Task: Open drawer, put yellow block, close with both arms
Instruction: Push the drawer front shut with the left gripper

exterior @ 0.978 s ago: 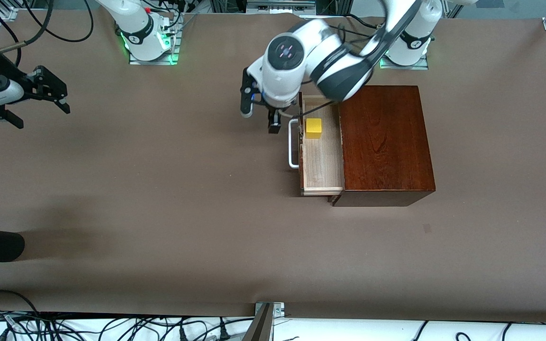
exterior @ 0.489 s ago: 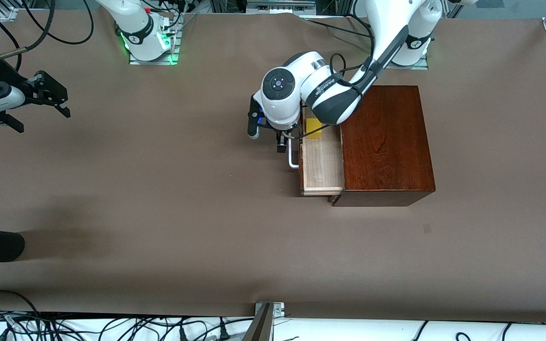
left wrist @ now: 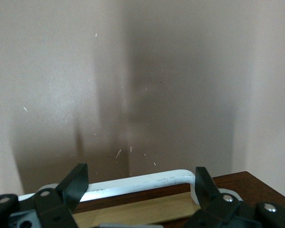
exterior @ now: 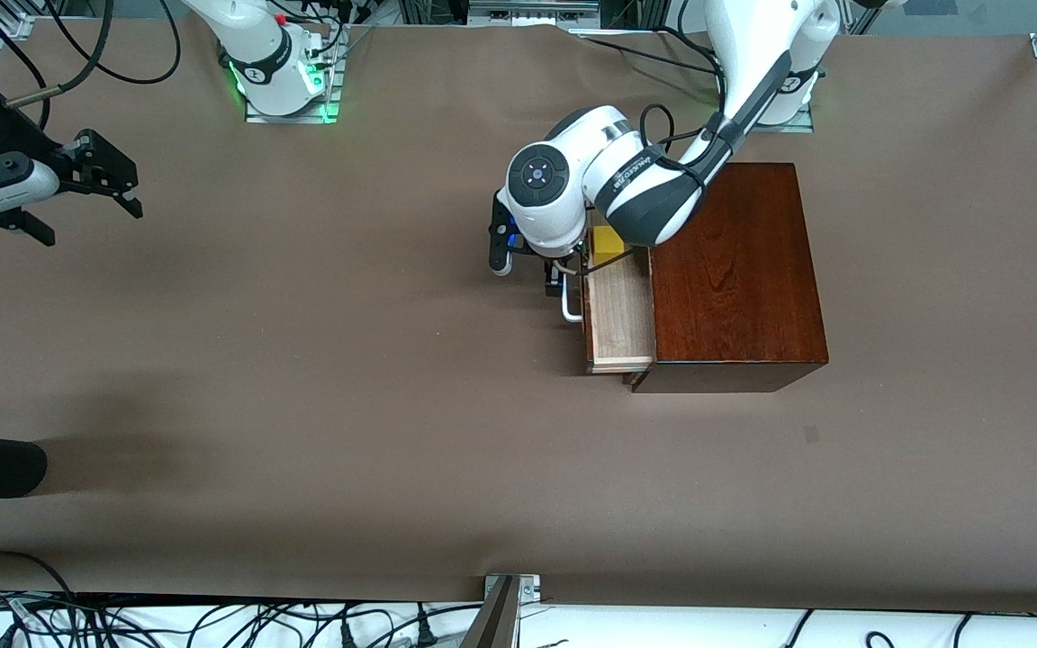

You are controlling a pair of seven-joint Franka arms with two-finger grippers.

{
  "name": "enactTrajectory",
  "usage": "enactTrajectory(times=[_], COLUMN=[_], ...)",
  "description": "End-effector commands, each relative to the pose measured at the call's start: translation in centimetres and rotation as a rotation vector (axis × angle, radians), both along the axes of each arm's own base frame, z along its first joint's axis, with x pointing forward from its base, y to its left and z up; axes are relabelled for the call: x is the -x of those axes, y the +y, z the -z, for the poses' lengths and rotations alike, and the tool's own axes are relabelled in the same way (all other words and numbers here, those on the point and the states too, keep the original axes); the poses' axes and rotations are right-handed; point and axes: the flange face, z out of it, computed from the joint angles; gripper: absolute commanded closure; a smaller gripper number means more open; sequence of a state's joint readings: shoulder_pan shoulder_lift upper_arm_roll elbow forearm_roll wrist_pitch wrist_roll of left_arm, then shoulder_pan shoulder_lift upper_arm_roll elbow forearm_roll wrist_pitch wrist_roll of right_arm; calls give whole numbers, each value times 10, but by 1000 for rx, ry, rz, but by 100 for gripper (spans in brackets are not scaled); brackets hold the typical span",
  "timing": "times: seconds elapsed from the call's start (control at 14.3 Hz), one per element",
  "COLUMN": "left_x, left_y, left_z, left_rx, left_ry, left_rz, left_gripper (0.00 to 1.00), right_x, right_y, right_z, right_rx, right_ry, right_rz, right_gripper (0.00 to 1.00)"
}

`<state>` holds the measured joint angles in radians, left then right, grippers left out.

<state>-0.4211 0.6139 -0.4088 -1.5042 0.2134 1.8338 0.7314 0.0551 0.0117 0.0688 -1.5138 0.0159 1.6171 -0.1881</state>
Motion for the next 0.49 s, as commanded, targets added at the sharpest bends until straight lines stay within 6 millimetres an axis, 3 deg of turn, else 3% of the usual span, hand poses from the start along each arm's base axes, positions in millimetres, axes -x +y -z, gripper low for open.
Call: enactTrajectory(times=[0.0, 0.42], left_x=[-25, -28], left_y=[51, 64], left_z=[5, 15], left_rx=[-117, -156], left_ry=[43, 69], left_rz=[-49, -65], left_gripper=[0, 0], right_x=[7, 7], right_y=[1, -6], right_z=[-9, -8], right_rx=[2, 5], right_ry=[13, 22], right_rz=[77, 86], right_gripper=[0, 0])
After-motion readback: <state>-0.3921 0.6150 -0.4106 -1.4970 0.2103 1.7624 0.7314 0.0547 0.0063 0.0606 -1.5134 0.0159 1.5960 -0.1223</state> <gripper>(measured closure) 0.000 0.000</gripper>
